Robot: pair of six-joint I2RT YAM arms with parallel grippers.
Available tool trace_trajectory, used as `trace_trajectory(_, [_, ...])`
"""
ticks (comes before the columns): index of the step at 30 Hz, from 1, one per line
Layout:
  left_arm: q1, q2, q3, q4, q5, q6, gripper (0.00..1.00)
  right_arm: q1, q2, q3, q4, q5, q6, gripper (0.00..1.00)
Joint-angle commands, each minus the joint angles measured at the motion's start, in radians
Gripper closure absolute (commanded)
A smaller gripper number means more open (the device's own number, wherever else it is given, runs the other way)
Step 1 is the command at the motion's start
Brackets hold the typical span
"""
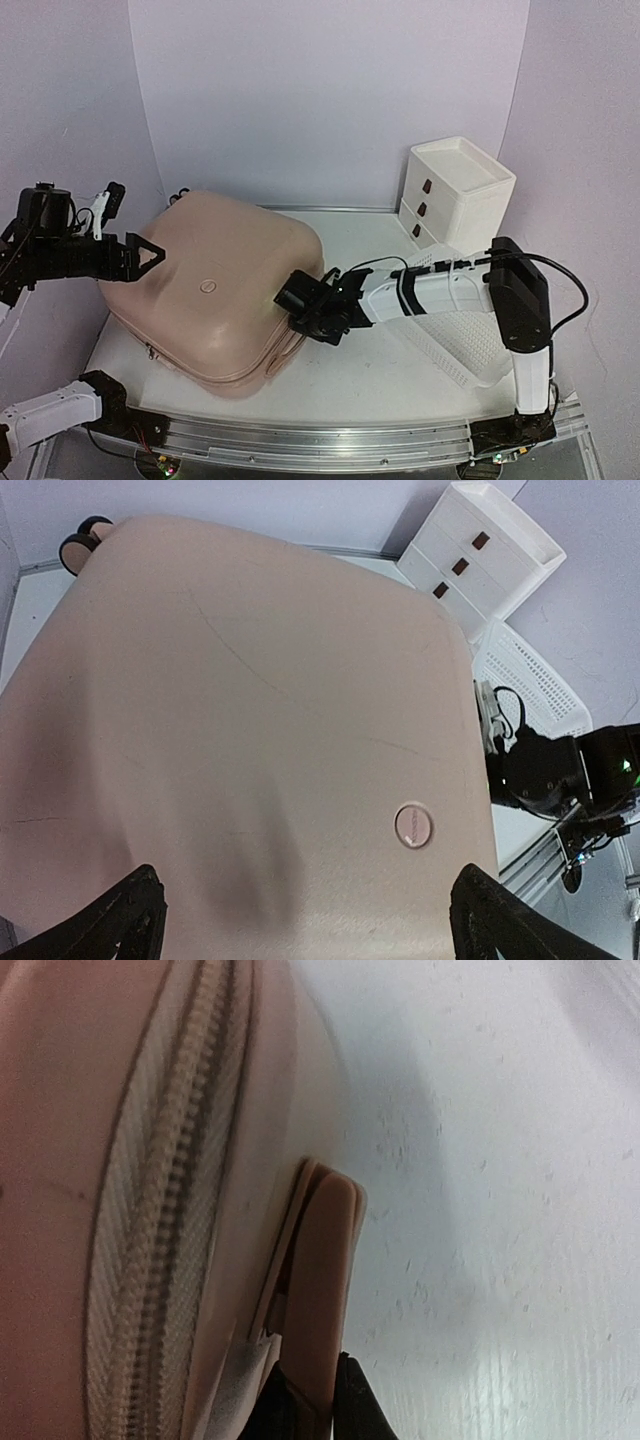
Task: Open, take out, and arrange the luggage
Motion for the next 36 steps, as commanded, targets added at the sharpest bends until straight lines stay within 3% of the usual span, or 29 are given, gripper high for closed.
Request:
trace_trajectory(1, [-0.002,-0.004,-0.027,0.022,-0.003,-0.052,0.01,-0.129,0.035,0.069,0.02,0.192,-0.081,1.0])
trace_trajectory(10, [-0.002,0.029,-0.143,0.108,-0.064,-0.186,0.03,-0.243,0.084,0.154,0.02,0.304,-0.029,1.0])
trace_trajectory(19, [0.0,0.237,-0.171,0.298,-0.035,-0.211,0.03,-0.293,-0.007,0.057,0.02,0.356,-0.04,1.0])
trace_trajectory(32, [0.0,0.722,0.078,0.499,0.108,-0.159,0.02,-0.351,-0.08,-0.043,0.022,0.352,-0.038,1.0])
trace_trajectory(36, [-0.001,0.693,0.144,0.466,0.082,-0.136,0.02,-0.362,-0.089,-0.046,0.022,0.348,-0.022,1.0])
